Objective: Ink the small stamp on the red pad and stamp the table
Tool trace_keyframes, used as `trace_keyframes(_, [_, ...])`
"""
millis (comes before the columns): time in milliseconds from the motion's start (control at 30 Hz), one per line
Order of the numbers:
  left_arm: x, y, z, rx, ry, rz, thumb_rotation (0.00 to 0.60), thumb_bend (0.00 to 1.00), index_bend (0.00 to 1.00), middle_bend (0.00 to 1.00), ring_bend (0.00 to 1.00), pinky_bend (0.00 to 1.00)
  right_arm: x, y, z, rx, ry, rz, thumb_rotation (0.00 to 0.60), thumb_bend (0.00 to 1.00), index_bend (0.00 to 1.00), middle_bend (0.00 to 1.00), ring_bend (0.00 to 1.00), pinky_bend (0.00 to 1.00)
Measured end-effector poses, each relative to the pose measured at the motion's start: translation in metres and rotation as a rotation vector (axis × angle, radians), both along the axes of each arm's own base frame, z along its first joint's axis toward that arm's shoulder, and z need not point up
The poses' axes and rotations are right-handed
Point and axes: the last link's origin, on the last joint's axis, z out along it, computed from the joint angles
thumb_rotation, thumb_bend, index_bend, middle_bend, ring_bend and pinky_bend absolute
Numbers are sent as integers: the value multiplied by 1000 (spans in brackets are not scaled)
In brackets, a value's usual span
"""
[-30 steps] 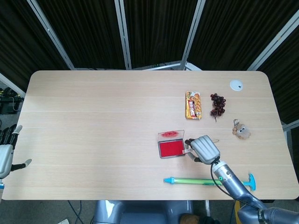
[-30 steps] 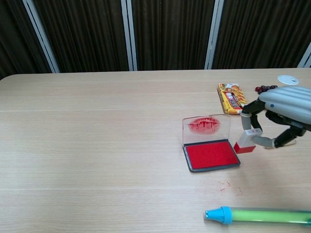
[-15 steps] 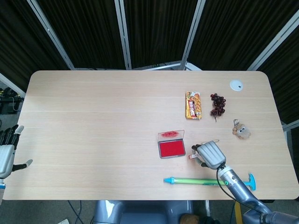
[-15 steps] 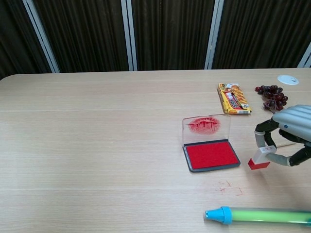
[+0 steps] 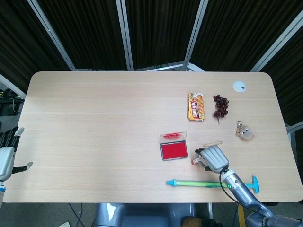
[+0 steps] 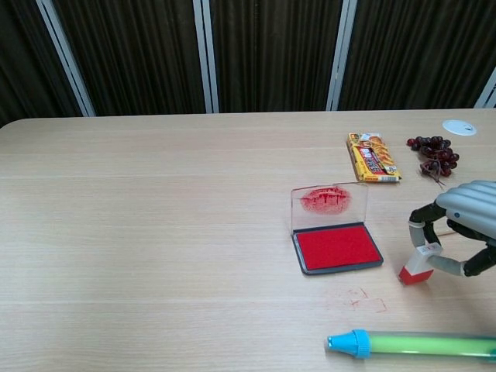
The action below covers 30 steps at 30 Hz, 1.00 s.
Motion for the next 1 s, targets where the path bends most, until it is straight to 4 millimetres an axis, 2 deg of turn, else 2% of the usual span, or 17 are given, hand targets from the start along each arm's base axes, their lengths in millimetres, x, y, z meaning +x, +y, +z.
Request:
trace_keyframes(133, [0, 0, 0, -1, -1, -2, 600, 0, 0, 0, 0, 0, -1, 1, -1, 3, -3, -2, 600, 332, 390, 471, 899, 1000])
trace_keyframes(333, [0, 0, 0, -1, -3, 0, 600, 0, 0, 0, 0, 0, -2, 2, 0, 5, -9, -4, 600, 316, 374, 440, 900, 1000])
trace_keyframes(533, [0, 0, 0, 1, -6, -1, 600, 0, 0, 0, 0, 0, 3, 3, 8, -16, -41, -1, 600, 307, 306, 391, 899, 1000])
trace_keyframes(633, [1, -1, 2, 3, -13, -3, 600, 0, 0, 0, 0, 0, 6, 6, 20, -37, -71, 1, 600, 305, 280, 369, 899, 1000])
trace_keyframes(800, [2, -3, 5, 5, -28, -13, 600, 0, 0, 0, 0, 0, 9, 18, 62, -105, -154, 9, 600, 260, 242, 302, 872, 994])
trace_keyframes(867, [3, -4, 6, 7, -35, -18, 600, 0, 0, 0, 0, 0, 9, 24, 83, -157, -187, 17, 600, 169, 216, 260, 808, 936])
trace_keyframes(900, [3, -5, 7, 8, -40, -22, 600, 0, 0, 0, 0, 0, 10, 28, 91, -182, -206, 19, 600, 94, 192, 236, 729, 858])
trace_keyframes(933, [4, -6, 8, 9, -43, -26, 600, 0, 0, 0, 0, 0, 10, 32, 99, -208, -227, 18, 600, 37, 158, 203, 607, 721])
trace_keyframes(1000, [5, -7, 10, 11, -51, -36, 600, 0, 0, 0, 0, 0, 8, 43, 119, -261, -268, 3, 600, 0, 81, 114, 319, 433])
